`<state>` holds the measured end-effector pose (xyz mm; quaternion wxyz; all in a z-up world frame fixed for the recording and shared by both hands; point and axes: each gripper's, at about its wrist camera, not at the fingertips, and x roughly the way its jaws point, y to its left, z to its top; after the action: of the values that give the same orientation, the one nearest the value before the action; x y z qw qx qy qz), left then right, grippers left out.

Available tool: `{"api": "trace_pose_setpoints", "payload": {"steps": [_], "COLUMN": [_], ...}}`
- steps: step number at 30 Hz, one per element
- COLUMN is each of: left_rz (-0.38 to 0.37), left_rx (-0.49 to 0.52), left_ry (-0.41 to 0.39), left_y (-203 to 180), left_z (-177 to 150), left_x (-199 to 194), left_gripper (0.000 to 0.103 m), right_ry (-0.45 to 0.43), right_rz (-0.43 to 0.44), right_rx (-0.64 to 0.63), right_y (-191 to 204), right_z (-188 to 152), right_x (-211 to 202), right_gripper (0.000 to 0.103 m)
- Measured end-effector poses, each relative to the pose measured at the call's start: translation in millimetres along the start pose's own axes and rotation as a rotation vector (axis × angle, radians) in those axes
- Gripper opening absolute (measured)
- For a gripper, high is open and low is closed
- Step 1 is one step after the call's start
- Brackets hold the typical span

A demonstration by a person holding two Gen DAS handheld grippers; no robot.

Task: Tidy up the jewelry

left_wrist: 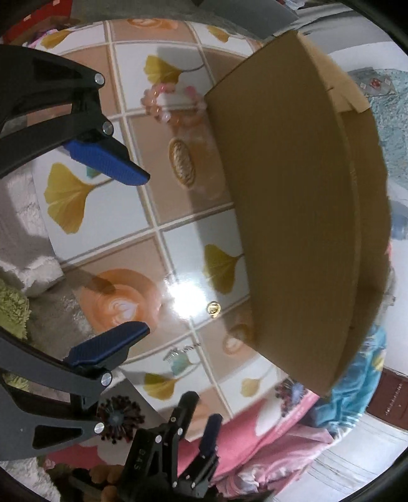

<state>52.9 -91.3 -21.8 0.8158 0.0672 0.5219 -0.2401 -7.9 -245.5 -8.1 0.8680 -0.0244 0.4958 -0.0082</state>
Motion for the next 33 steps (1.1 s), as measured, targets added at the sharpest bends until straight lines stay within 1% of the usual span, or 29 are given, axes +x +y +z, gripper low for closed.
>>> {"api": "trace_pose_setpoints", "payload": {"steps": [4, 8, 11, 13, 19, 20, 23, 28, 30, 33], "left_rz": [0.038, 0.071, 0.110, 0.136, 0.145, 0.160, 0.166, 0.171, 0.171, 0.173], "left_rx": [-0.017, 0.002, 0.014, 0.032, 0.025, 0.024, 0.016, 0.009, 0.007, 0.004], "left_ry": [0.028, 0.029, 0.034, 0.038, 0.032, 0.018, 0.007, 0.001, -0.001, -0.004], "left_y": [-3.2, -9.7, -13.1, -19.2, -21.7, -24.1, -23.5, -23.9, -24.6, -25.2], "left_z": [-1.1, -0.2, -0.3, 0.2, -0.1, 0.5, -0.5, -2.0, -1.7, -2.1], "left_x": [11.8, 17.4, 21.3, 24.7, 26.4, 27.8, 27.5, 26.5, 26.8, 27.3], "left_gripper": [0.086, 0.092, 0.097, 0.097, 0.097, 0.097, 0.097, 0.097, 0.097, 0.097], "right_ry": [0.005, 0.017, 0.021, 0.025, 0.024, 0.025, 0.023, 0.022, 0.024, 0.028], "right_rz": [-0.015, -0.024, -0.027, -0.029, -0.034, -0.035, -0.035, -0.039, -0.042, -0.041], "right_rx": [0.014, 0.022, 0.029, 0.035, 0.040, 0.039, 0.039, 0.047, 0.053, 0.062], "right_y": [-2.1, -2.1, -3.1, -4.6, -4.5, -4.4, -4.2, -5.3, -6.3, -7.4], "right_z": [-2.1, -2.9, -3.1, -2.4, -1.0, -0.7, 1.2, 5.0, 6.1, 7.6], "right_x": [5.1, 10.2, 13.4, 16.7, 20.9, 21.7, 24.4, 28.1, 29.5, 30.9], "right_gripper": [0.067, 0.068, 0.070, 0.071, 0.077, 0.078, 0.081, 0.085, 0.088, 0.090]}}
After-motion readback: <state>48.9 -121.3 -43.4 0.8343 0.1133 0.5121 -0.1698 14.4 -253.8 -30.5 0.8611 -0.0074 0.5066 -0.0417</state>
